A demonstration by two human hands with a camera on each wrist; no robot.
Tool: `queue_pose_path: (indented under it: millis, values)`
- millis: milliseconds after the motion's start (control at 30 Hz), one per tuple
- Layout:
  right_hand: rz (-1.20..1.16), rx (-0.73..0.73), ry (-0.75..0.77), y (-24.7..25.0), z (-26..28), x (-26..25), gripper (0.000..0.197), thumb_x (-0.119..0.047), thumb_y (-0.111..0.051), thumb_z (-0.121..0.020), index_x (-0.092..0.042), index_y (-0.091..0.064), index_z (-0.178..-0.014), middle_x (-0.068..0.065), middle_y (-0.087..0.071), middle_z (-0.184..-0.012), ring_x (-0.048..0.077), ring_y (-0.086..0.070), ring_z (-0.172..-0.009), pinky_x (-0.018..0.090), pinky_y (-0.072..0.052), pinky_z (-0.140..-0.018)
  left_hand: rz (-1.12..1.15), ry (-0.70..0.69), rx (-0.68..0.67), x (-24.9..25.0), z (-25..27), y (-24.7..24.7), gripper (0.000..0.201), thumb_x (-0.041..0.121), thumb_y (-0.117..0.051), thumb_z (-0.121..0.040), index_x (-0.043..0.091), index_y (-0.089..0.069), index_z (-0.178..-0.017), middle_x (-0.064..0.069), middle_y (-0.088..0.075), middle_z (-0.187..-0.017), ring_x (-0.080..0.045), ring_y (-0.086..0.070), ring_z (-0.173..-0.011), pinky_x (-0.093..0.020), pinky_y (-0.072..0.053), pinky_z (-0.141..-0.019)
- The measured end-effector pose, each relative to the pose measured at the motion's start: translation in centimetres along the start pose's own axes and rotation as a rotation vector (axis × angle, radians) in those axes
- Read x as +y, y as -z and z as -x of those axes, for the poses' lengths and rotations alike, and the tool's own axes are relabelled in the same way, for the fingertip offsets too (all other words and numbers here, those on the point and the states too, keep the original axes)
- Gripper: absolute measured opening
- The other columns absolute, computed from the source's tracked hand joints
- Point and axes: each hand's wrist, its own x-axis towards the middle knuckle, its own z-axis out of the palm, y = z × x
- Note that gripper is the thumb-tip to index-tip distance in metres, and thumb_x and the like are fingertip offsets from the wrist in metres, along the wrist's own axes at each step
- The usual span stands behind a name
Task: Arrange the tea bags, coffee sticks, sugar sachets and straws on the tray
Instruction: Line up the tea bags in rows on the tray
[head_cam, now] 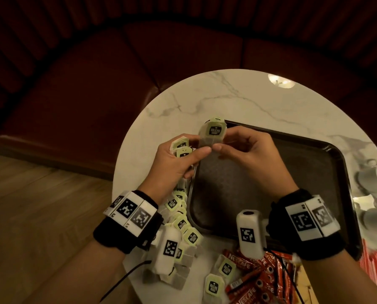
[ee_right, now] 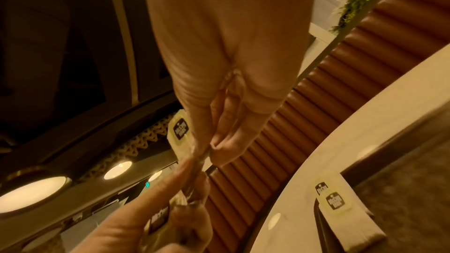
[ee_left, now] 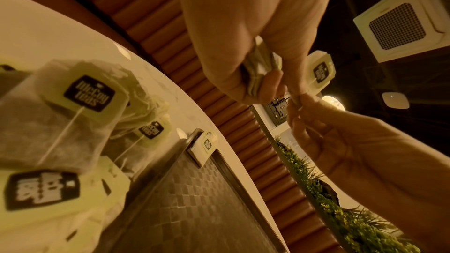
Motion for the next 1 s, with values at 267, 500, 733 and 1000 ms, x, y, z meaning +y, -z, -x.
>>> queue_pose_path:
  millis: [267,500,733,1000]
  values:
    - [-0.138,0.114,-0.053,-0.2,-0.5,1.7,0.019,-0.007,-0.069,-0.088,-0.011,-0.073,-0.106,-0.001,-0.076,-0.100,0.009,-0.071,-0.093,0.020,-0.053,-0.078,0.055,0.053,0.074,-0.3,-0.2,0.2,0.018,0.008,-0.066,-0.087,0.013,-0.067,-0.105,0.001,-0.062,-0.073,-0.010,-0.050,-0.058,-0.020,-0.034,-0.040]
    - [-0.184,0.325,-0.282,-0.1,-2.4,6.6,0.013,-0.012,-0.069,-0.089,-0.021,-0.073,-0.099,-0.008,-0.075,-0.092,0.004,-0.070,-0.087,0.019,-0.054,-0.065,0.099,0.181,0.135,-0.3,-0.6,0.9,0.028,0.022,-0.056,-0.096,0.002,-0.058,-0.116,-0.012,-0.061,-0.084,-0.015,-0.051,-0.052,-0.020,-0.033,-0.037]
    - [-0.005,0.235,-0.452,-1.0,-4.6,11.0,0.013,-0.014,-0.070,-0.089,-0.017,-0.074,-0.101,0.002,-0.074,-0.101,0.013,-0.070,-0.084,0.024,-0.053,-0.068,0.089,0.280,0.129,-0.9,-0.3,1.0,0.038,0.038,-0.050,-0.098,0.003,-0.060,-0.111,-0.009,-0.068,-0.079,-0.020,-0.056,-0.054,-0.024,-0.041,-0.042]
    - [0.014,0.268,-0.519,-2.2,-5.1,11.8,0.014,-0.004,-0.072,-0.087,-0.008,-0.067,-0.100,0.002,-0.068,-0.081,0.014,-0.066,-0.076,0.026,-0.057,-0.076,0.087,0.316,0.147,-1.1,0.0,1.3,0.039,0.039,-0.049,-0.099,0.003,-0.061,-0.107,-0.012,-0.068,-0.081,-0.021,-0.056,-0.056,-0.026,-0.044,-0.044]
